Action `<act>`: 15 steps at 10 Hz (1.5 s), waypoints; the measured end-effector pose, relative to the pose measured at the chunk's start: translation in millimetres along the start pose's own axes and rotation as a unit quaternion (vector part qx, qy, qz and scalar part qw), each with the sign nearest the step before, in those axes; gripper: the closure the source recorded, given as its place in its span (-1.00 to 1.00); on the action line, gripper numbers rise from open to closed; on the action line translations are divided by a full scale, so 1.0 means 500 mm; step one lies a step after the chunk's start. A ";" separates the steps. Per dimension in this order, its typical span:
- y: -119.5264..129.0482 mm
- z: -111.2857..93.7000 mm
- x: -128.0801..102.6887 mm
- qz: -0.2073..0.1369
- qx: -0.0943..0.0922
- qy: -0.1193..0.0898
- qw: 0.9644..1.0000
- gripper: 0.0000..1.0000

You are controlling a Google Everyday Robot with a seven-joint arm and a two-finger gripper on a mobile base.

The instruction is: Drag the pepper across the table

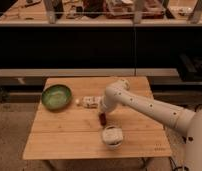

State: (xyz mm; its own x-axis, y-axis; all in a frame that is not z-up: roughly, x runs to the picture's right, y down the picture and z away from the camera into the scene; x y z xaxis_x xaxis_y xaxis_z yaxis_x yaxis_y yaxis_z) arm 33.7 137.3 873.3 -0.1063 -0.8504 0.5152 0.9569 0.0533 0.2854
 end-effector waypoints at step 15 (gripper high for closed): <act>0.231 -0.101 -0.143 0.097 -0.026 0.012 0.995 0.30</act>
State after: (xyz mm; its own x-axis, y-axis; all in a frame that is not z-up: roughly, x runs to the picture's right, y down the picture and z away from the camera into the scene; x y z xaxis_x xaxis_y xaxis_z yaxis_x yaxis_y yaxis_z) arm 165.7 177.8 828.5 0.0870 -0.8387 0.5376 0.9715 0.1907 0.1404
